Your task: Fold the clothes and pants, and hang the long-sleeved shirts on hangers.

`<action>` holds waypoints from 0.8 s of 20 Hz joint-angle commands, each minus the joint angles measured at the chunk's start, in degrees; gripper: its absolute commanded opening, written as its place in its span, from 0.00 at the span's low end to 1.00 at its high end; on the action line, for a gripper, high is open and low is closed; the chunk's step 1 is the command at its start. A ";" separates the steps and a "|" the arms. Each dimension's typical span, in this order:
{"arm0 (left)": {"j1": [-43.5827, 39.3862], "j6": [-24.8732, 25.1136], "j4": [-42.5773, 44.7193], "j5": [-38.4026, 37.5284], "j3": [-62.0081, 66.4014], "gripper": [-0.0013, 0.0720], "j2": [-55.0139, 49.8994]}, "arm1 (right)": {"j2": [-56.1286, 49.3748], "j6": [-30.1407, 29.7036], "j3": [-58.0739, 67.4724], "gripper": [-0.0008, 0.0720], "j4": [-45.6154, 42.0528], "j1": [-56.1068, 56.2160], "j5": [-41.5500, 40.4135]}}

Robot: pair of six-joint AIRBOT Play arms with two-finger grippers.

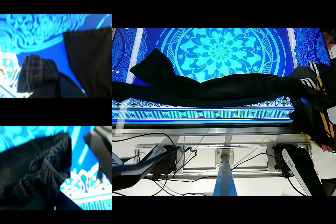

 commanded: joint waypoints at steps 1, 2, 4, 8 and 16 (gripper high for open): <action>-3.72 0.07 -1.68 5.79 8.00 0.04 -1.07 | -1.09 0.00 0.63 0.07 0.59 0.00 -20.04; -5.01 0.09 -1.03 5.79 11.78 0.04 -1.64 | -1.97 -0.02 1.60 0.07 0.87 0.00 -22.08; -6.08 0.09 2.27 5.27 15.41 0.05 -1.75 | -3.26 -0.85 3.21 0.07 0.57 0.00 -20.85; -6.01 -0.07 27.58 -11.32 11.67 0.05 -3.04 | -3.13 -4.57 3.23 0.07 0.50 0.00 -0.74; 2.60 -1.64 44.72 -11.65 -8.83 0.05 -5.22 | -3.08 -9.07 -2.71 0.07 -0.09 0.00 32.96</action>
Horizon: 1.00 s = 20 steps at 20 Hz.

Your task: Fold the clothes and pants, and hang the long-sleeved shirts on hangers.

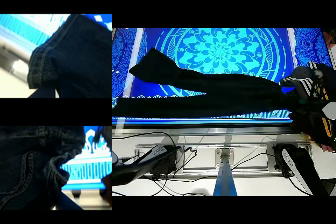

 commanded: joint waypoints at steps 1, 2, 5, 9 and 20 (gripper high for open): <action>2.23 -0.15 5.70 1.14 -4.42 0.05 -1.62 | -0.02 -1.16 -1.92 0.07 0.48 0.00 9.62; 2.19 -0.15 5.70 1.53 -4.42 0.08 -2.08 | -0.02 -1.16 -1.92 0.10 0.55 0.00 10.16; 2.16 -0.24 5.66 2.21 -4.39 0.92 -2.38 | -0.02 -1.16 -1.92 0.89 0.33 0.00 11.54; 0.13 -4.09 -1.51 2.54 -3.48 0.93 -2.27 | -0.07 -1.16 -1.92 0.95 -0.02 -0.02 7.74; -20.13 -5.31 -51.34 28.17 -2.89 0.89 -9.84 | -0.07 -1.18 -1.92 0.94 -0.31 -0.02 -13.44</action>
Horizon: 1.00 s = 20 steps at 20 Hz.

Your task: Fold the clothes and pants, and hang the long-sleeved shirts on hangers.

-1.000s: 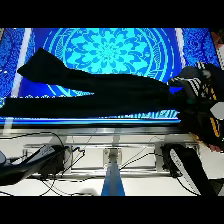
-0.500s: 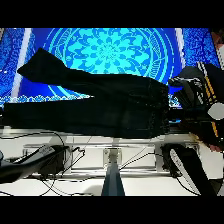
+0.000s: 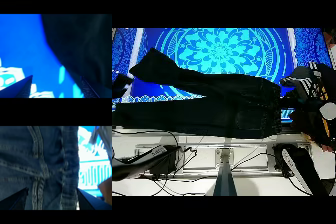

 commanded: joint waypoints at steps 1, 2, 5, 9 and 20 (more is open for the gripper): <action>-7.74 -1.60 -7.45 14.12 0.07 0.89 -5.11 | 0.00 0.00 0.00 0.94 -0.68 0.00 -4.79; -8.57 -2.86 -7.45 16.68 0.07 0.89 -6.95 | 0.00 0.00 0.00 0.94 -1.01 0.00 -5.18; -8.39 -4.85 -7.45 21.59 0.15 0.89 -11.63 | 0.00 0.00 0.00 0.94 -1.40 0.00 -5.27; -8.41 -4.79 -4.98 29.44 0.20 0.89 -14.47 | 0.00 0.04 0.00 0.94 -1.33 0.00 -6.60; -12.55 -4.42 -2.25 36.28 7.13 0.73 -24.04 | 0.00 0.55 0.00 0.94 0.70 0.02 -10.08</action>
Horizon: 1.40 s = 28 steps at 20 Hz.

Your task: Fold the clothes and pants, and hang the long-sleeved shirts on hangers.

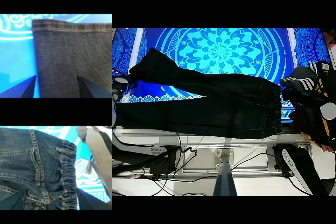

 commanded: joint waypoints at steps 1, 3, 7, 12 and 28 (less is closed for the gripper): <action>-2.45 0.37 0.39 4.39 3.80 0.62 -3.26 | 0.02 0.13 0.00 0.94 1.75 0.02 -0.35; -2.56 0.35 0.37 6.54 5.03 0.20 -3.43 | 0.00 0.13 0.00 0.94 1.92 0.02 -0.33; -0.81 0.44 0.46 2.16 6.51 0.05 -2.34 | 0.00 0.13 0.00 0.94 2.86 0.02 -0.48; 0.52 0.28 4.72 -3.30 6.86 0.05 3.50 | 0.00 0.13 0.00 0.94 2.73 0.00 -4.63; 7.37 -7.32 4.15 -12.83 6.86 0.97 -5.20 | 0.00 0.07 0.00 0.94 2.54 0.00 -11.72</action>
